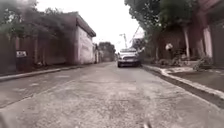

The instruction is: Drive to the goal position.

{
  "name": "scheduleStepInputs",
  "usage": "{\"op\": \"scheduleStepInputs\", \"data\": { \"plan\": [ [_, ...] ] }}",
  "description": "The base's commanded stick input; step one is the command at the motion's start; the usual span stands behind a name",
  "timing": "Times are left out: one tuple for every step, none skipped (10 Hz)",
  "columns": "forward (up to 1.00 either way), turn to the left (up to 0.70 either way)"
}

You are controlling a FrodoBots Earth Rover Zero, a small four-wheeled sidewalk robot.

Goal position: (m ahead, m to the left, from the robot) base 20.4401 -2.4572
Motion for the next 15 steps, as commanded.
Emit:
{"op": "scheduleStepInputs", "data": {
  "plan": [
    [0.70, 0.00],
    [0.70, 0.00],
    [0.70, 0.00],
    [0.70, 0.00],
    [0.70, 0.00],
    [0.70, 0.00],
    [0.70, 0.00],
    [0.70, 0.00],
    [0.70, 0.00],
    [0.70, 0.00],
    [0.70, 0.00],
    [0.70, 0.00],
    [0.70, 0.00],
    [0.70, 0.00],
    [0.70, 0.00]
  ]
}}
